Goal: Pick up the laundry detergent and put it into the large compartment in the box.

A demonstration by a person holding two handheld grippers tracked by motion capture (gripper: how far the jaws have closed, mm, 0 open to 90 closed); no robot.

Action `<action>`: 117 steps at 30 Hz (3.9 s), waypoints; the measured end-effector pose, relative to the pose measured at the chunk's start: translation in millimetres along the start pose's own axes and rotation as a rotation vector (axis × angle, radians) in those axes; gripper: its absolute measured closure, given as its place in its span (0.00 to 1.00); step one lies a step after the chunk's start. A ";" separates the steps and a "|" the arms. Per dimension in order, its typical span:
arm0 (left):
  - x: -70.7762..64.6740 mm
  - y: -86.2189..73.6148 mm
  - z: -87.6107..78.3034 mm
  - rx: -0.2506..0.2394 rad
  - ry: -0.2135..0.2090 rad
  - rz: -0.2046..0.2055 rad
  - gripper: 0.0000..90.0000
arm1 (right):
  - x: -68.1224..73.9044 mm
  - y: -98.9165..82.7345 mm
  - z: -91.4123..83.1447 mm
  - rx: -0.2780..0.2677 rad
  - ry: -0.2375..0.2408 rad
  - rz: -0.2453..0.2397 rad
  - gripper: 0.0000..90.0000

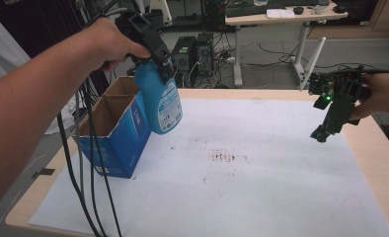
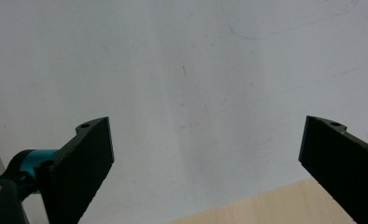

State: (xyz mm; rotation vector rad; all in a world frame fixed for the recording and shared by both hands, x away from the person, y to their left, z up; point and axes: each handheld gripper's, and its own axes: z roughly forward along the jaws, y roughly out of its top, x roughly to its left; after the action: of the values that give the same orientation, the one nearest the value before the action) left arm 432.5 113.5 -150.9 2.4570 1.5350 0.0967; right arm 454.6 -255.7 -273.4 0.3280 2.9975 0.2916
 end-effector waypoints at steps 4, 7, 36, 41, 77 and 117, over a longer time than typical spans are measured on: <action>-1.0 -0.5 -15.6 -0.011 -0.022 0.068 0.42 | 2.5 2.2 -0.5 0.004 0.000 -0.005 0.03; -1.9 -1.4 -26.2 -0.021 -0.039 0.130 0.42 | 3.7 3.3 -1.2 0.005 -0.001 -0.007 0.03; 49.9 -39.9 -86.5 -0.082 -0.078 0.512 0.42 | 8.1 0.1 -7.5 -0.003 -0.015 0.000 0.03; 60.0 -46.0 -90.0 -0.090 -0.059 0.520 0.42 | 7.9 -1.5 -8.4 0.004 -0.015 0.015 0.03; 127.4 -76.5 -41.2 -0.057 -0.032 0.596 0.42 | -0.3 -0.5 -1.8 0.032 -0.015 0.073 0.03; 128.7 -91.1 77.0 0.109 -0.037 0.623 0.42 | -0.8 0.7 11.1 0.043 0.004 0.082 0.03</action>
State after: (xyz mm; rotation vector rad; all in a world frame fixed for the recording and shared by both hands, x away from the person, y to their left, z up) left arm 424.0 253.5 -256.4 2.9124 0.7266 0.0759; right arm 457.0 -253.2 -284.0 0.4564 3.0023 0.2351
